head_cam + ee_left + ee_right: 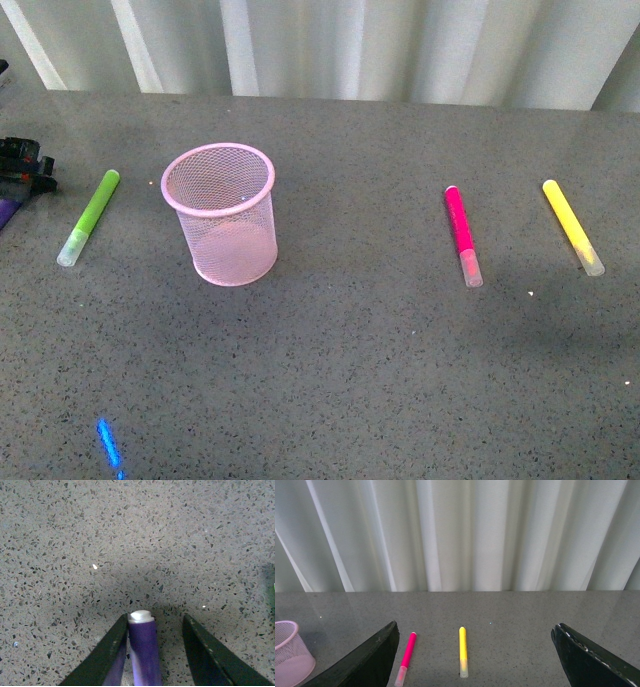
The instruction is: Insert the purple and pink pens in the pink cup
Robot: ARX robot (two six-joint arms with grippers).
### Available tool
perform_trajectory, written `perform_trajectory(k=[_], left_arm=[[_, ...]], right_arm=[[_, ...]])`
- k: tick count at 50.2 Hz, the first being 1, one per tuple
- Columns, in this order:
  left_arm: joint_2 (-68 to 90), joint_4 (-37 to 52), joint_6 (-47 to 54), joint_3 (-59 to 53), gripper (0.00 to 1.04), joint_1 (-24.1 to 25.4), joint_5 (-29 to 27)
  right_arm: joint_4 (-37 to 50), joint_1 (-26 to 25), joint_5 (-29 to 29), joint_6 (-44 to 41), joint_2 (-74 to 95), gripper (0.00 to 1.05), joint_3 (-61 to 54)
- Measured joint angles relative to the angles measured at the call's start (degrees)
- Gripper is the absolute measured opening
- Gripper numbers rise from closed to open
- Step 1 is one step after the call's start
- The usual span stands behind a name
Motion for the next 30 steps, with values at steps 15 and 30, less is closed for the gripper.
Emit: perform_trajectory(k=[15,30], left_arm=[[-0.81,-0.44,-1.51,-0.17,0.13,0.42,-0.66],[-10.32,6.67,-9.68,-5.7,0.13,-0.61,4.85]], right_arm=[[0.0,0.0,0.0,0.0,0.0,0.98,0.0],[0.0,0.0,0.0,0.0,0.0,0.98,0.0]])
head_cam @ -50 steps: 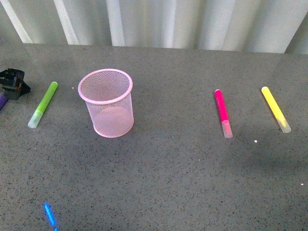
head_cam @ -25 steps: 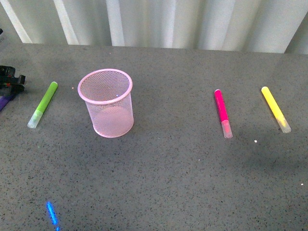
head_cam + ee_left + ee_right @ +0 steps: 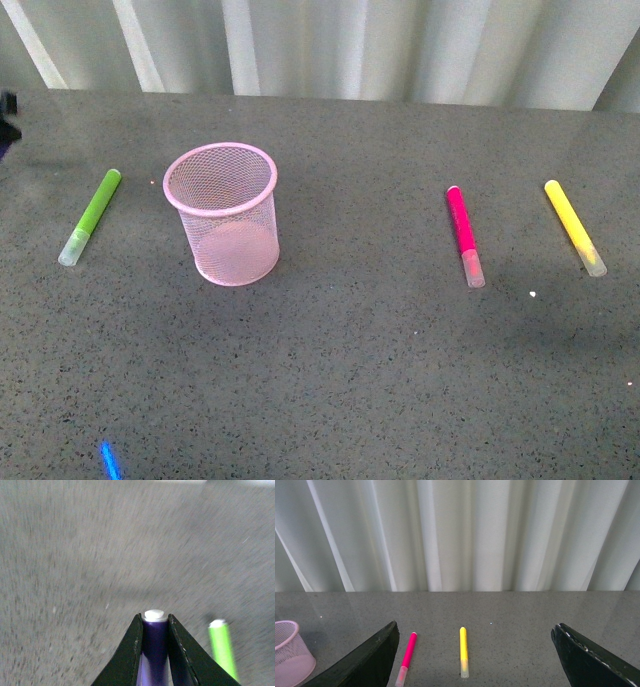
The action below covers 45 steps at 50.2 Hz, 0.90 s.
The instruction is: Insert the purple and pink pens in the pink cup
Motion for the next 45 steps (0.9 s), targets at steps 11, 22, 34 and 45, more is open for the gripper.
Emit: perform_trajectory(k=[11,22,34,45], left_arm=[[-18.18,24.44,-16.28,-12.96,0.13,-10.6,2.84],[-19.54,42.93,-30.88,-22.27,0.13,-26.49,-10.4],[-15.63,52.28,-33.68,-25.7,0.13,-36.02,-22.71],[-9.7,57.09,-32.63,-26.25,0.13,-36.96,-27.26]], right_arm=[[0.0,0.0,0.0,0.0,0.0,0.98,0.0],[0.0,0.0,0.0,0.0,0.0,0.98,0.0],[0.0,0.0,0.0,0.0,0.0,0.98,0.0],[0.0,0.0,0.0,0.0,0.0,0.98,0.0]])
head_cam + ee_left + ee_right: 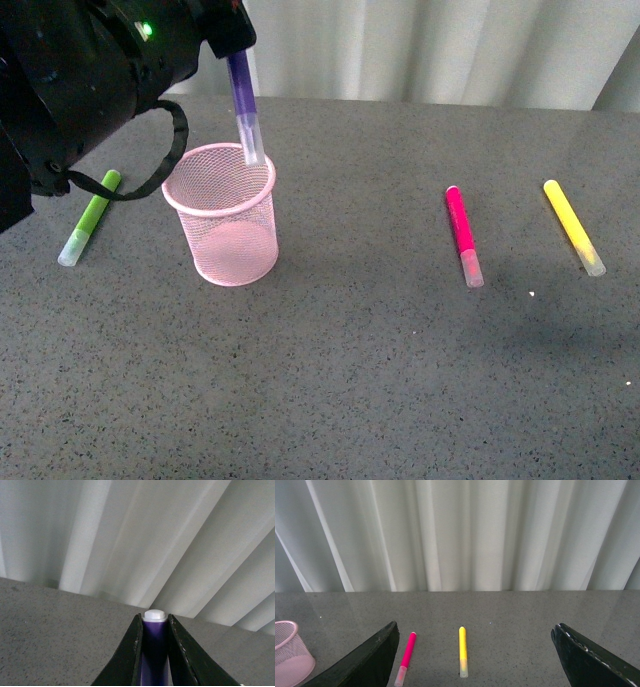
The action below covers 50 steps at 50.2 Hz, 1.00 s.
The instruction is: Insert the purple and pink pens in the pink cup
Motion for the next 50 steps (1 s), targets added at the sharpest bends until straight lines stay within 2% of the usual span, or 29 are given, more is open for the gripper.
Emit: perform_trajectory(k=[30,48,50], left_arm=[[6.82,3.21,4.92,2.58,0.13,4.92,3.32],[8.7,3.04,5.46,2.71,0.13,5.03,4.35],[8.55,2.32,5.2,2.62,0.21,5.03,5.09]], right_arm=[[0.0,0.0,0.0,0.0,0.0,0.98,0.0],[0.0,0.0,0.0,0.0,0.0,0.98,0.0],[0.0,0.0,0.0,0.0,0.0,0.98,0.0]])
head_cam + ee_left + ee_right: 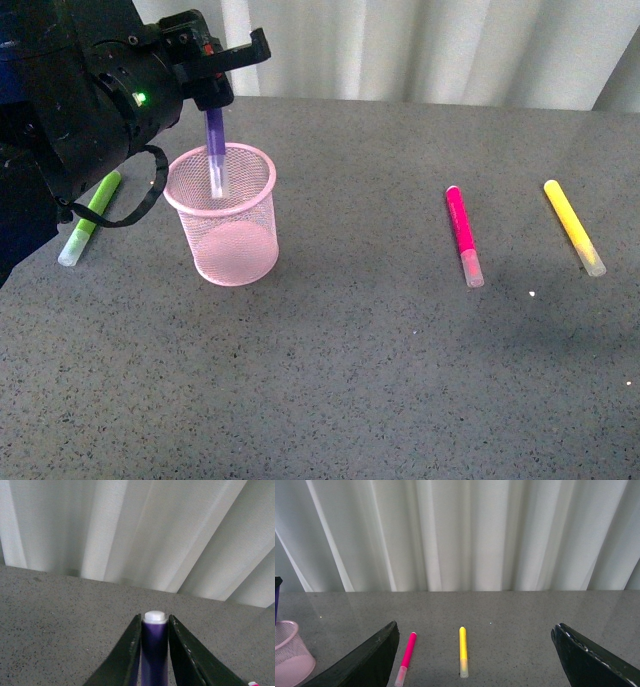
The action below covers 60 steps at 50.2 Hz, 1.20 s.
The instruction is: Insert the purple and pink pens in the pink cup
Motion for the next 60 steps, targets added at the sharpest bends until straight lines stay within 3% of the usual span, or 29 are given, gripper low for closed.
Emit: perform_trajectory(k=[10,17,26,38,42,47,50,55,60], left_arm=[[-6.4,-6.12,0.5,-2.6,0.68,1.27,2.25],[-19.52,-20.81,4.33,-6.8,1.0,4.92,4.35],[-41.53,-45.0,6.45,-14.1,0.98,8.11,3.56],[-45.37,-46.77,7.89,-14.88,0.98,8.0,3.26],[-43.93,-33.33,11.43,-19.26,0.86,7.93,-1.29],[-45.16,-20.79,13.86,-25.2,0.7,8.94,-1.4],[-47.32,-18.84,14.64,-27.28,0.61,9.62,-0.85],[-52.76,-18.71,15.32,-32.09,0.36,11.32,0.61],[-55.8,-19.61,15.54,-34.69,0.2,12.17,1.55]], right_arm=[[0.0,0.0,0.0,0.0,0.0,0.98,0.0],[0.0,0.0,0.0,0.0,0.0,0.98,0.0],[0.0,0.0,0.0,0.0,0.0,0.98,0.0],[0.0,0.0,0.0,0.0,0.0,0.98,0.0],[0.0,0.0,0.0,0.0,0.0,0.98,0.0],[0.0,0.0,0.02,0.0,0.0,0.98,0.0],[0.0,0.0,-0.02,0.0,0.0,0.98,0.0],[0.0,0.0,0.0,0.0,0.0,0.98,0.0],[0.0,0.0,0.0,0.0,0.0,0.98,0.0]])
